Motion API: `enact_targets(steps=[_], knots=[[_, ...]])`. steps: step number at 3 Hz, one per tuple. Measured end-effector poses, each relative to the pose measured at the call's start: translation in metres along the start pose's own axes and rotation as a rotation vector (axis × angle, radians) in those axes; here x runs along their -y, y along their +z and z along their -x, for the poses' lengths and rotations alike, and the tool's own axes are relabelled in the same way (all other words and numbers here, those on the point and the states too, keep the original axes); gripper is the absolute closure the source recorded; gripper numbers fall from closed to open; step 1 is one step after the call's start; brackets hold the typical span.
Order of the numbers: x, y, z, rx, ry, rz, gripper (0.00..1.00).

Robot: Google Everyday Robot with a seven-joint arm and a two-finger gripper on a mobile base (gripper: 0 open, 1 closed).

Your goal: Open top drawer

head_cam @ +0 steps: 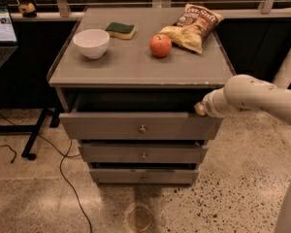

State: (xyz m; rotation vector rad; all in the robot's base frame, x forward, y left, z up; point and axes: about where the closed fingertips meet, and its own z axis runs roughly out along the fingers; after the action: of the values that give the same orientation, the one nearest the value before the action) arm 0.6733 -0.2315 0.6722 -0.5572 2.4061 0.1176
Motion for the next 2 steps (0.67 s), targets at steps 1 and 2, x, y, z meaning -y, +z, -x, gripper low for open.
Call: enact_targets(steps=[1,2], knots=[[0.0000,-0.0019,0.0014,0.000,0.002,0.000,1.00],[-0.0017,-0.0046,-0.0055,-0.029,-0.004,0.008,1.00]])
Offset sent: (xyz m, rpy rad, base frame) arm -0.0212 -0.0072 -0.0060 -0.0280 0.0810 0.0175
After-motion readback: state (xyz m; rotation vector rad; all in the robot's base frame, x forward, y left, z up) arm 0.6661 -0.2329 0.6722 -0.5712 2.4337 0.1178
